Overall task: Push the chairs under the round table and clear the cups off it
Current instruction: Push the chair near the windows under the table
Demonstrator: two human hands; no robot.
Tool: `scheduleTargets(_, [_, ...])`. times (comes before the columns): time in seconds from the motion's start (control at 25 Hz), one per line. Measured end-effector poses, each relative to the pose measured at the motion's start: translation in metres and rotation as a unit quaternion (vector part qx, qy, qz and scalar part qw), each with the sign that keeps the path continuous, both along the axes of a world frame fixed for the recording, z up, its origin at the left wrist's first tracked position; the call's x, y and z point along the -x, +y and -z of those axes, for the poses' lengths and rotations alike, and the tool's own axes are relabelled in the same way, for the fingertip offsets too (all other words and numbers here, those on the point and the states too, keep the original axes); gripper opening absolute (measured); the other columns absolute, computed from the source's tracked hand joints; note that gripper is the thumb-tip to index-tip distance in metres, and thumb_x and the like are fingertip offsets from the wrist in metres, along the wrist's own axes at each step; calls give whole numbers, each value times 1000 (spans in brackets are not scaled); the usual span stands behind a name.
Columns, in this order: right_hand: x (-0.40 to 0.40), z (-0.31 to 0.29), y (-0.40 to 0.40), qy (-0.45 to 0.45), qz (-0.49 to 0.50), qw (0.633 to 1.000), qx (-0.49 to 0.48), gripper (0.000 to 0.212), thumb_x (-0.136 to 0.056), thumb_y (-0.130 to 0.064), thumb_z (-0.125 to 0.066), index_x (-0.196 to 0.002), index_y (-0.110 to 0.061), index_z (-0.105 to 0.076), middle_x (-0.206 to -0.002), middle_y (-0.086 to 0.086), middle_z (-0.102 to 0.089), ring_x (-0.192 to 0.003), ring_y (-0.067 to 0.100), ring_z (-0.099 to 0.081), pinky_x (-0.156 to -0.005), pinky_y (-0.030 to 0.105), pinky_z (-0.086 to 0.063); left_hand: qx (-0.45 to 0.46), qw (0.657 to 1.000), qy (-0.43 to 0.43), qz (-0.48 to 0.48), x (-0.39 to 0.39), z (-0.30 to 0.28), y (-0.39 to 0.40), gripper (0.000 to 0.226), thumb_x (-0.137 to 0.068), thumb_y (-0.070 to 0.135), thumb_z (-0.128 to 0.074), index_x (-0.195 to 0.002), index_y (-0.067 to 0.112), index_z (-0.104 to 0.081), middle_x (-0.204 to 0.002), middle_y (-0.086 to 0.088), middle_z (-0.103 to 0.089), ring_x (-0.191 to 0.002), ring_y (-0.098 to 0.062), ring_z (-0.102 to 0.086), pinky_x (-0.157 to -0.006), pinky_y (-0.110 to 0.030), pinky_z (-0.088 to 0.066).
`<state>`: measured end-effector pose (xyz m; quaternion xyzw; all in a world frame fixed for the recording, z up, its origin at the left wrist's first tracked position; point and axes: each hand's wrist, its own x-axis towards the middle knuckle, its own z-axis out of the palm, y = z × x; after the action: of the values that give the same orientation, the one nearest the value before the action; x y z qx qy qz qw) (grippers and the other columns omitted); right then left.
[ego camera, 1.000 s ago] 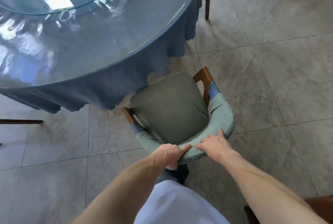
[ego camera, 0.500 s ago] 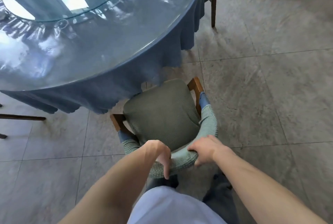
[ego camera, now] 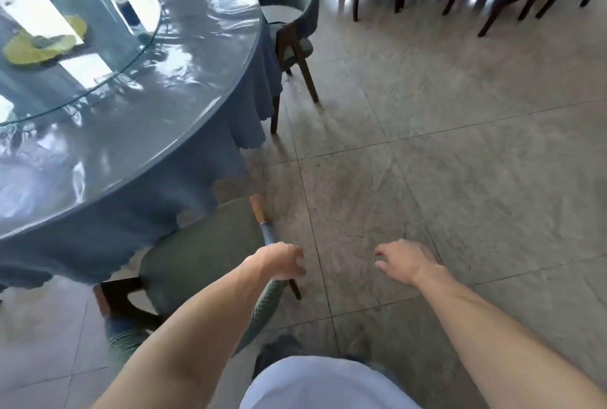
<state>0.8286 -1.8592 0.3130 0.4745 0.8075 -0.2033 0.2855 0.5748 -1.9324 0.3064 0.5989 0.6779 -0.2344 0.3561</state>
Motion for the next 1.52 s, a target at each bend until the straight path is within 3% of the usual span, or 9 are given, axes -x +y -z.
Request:
scheduleTargets(0.16, [-32, -21, 67, 25, 55, 998, 27, 47, -96, -50, -49, -138, -30, -53, -137, 3, -59, -126, 24, -55, -101, 33, -45, -23, 999, -33, -1, -25, -18, 67, 54, -89, 49, -60, -138, 29, -52, -132, 0, -61, -122, -22, -56, -100, -30, -45])
scheduleTargets(0.32, [-26, -42, 139, 73, 74, 994, -11, 48, -97, -50, -48, -140, -28, -51, -140, 4, -57, -128, 24, -53, -101, 33, -43, -98, 994, -41, -35, -15, -31, 139, 57, -86, 54, -61, -138, 32, -52, -132, 1, -62, -120, -22, -57, -100, -33, -47])
scheduleTargets(0.48, [-9, -56, 216, 57, 49, 997, -20, 52, -95, -58, -46, -140, -34, -49, -142, 3, -55, -129, 24, -52, -103, 37, -44, -74, 996, -23, -42, 13, -36, 212, 58, -87, 52, -61, -140, 31, -51, -135, 1, -58, -122, -22, -56, -98, -32, -46])
scheduleTargets(0.96, [90, -101, 453, 56, 12, 995, -86, 49, -99, -49, -44, -145, -31, -44, -148, 1, -48, -134, 23, -47, -103, 32, -39, -121, 986, -61, -95, 111, -50, 447, 63, -87, 51, -65, -143, 27, -49, -144, -1, -51, -131, -23, -48, -103, -32, -40])
scheduleTargets(1.36, [120, -64, 655, 57, 0, 997, -49, 48, -95, -54, -45, -140, -38, -47, -142, 1, -54, -127, 23, -53, -101, 37, -46, -115, 986, -55, -105, 115, -42, 645, 60, -88, 48, -66, -141, 25, -51, -142, -1, -54, -126, -24, -52, -106, -37, -43])
scheduleTargets(1.52, [114, -67, 758, 54, -23, 997, -50, 49, -96, -53, -44, -143, -38, -44, -145, 0, -52, -129, 22, -51, -101, 36, -44, -117, 981, -63, -140, 103, -52, 737, 56, -90, 45, -66, -141, 26, -51, -141, 0, -54, -125, -23, -53, -104, -32, -43])
